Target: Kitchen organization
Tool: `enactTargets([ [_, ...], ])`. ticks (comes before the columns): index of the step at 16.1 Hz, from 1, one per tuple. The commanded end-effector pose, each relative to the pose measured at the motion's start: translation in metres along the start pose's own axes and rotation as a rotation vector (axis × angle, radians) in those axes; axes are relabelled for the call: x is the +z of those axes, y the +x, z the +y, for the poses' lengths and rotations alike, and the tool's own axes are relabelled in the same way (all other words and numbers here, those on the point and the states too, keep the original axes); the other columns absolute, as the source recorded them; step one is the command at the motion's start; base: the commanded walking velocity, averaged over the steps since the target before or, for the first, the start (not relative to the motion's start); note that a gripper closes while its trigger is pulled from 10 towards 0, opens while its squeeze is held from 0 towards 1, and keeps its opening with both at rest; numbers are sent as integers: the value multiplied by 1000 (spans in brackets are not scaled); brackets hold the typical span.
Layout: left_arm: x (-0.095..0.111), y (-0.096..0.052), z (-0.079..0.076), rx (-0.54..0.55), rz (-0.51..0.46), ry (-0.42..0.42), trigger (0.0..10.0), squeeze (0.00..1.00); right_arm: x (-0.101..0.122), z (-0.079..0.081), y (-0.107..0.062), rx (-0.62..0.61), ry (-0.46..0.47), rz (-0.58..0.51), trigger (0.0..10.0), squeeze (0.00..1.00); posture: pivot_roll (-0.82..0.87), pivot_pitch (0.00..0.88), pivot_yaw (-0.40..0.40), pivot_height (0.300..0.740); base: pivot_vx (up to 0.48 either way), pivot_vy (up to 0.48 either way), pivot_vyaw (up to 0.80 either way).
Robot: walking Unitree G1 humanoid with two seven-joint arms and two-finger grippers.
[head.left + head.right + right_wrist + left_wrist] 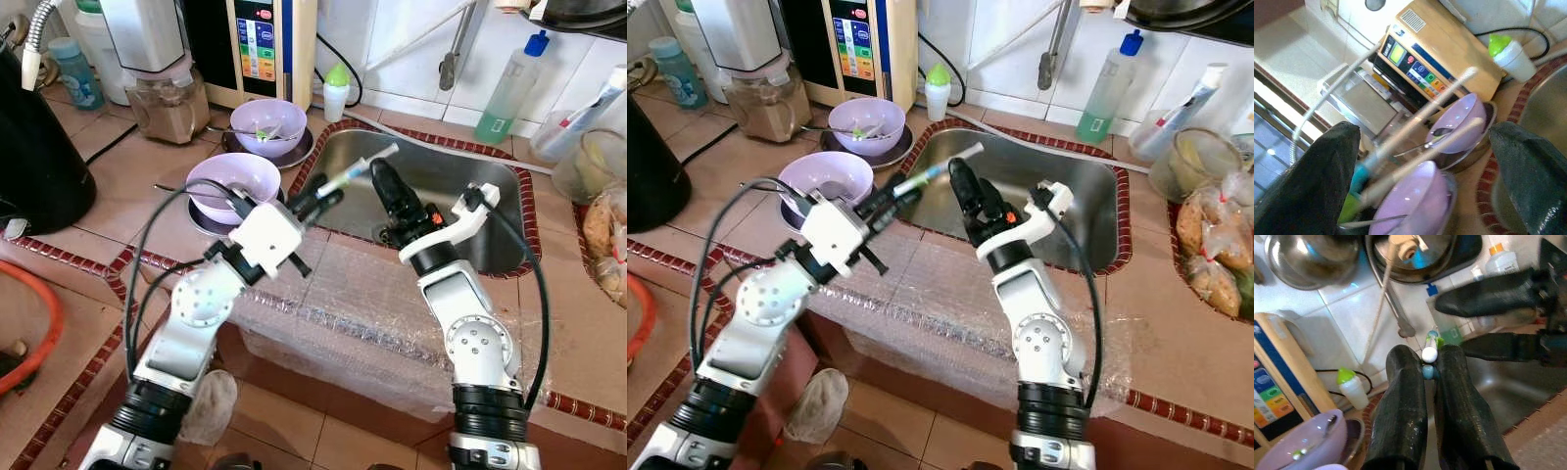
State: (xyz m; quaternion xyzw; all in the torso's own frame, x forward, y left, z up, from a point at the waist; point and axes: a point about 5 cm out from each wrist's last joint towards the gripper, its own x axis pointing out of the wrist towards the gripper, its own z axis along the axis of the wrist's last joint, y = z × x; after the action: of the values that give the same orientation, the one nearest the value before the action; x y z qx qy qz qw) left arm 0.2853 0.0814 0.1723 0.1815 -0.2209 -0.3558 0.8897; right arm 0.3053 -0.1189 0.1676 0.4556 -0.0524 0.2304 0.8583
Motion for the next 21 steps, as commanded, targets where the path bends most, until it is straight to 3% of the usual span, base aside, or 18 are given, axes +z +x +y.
enactTargets([
  [1,-2,1,-6,-35,0,15,0,0,5,8,4,25,26,-12,10000,0,5,0,5,740,0,0,0],
  [2,-3,1,-7,-43,4,11,0,0,5,9,5,29,51,-13,10000,0,7,0,4,740,0,0,0],
  [4,-5,1,-11,-58,5,20,588,0,2,14,8,59,98,8,0,0,10,0,-2,740,0,0,0],
  [8,-6,0,-15,-60,1,16,627,0,-4,14,14,41,186,24,0,0,14,0,-6,740,0,0,0],
  [13,-8,0,-16,-62,4,18,1843,0,-4,7,18,-2,286,30,0,0,13,4,-10,740,0,0,0],
  [20,-9,-2,-19,-52,3,18,2471,0,-17,5,15,-25,324,90,0,0,13,11,-13,740,0,0,0],
  [21,-9,-2,-19,-53,4,20,3176,0,-17,4,16,-27,326,90,0,0,13,9,-15,740,0,0,0],
])
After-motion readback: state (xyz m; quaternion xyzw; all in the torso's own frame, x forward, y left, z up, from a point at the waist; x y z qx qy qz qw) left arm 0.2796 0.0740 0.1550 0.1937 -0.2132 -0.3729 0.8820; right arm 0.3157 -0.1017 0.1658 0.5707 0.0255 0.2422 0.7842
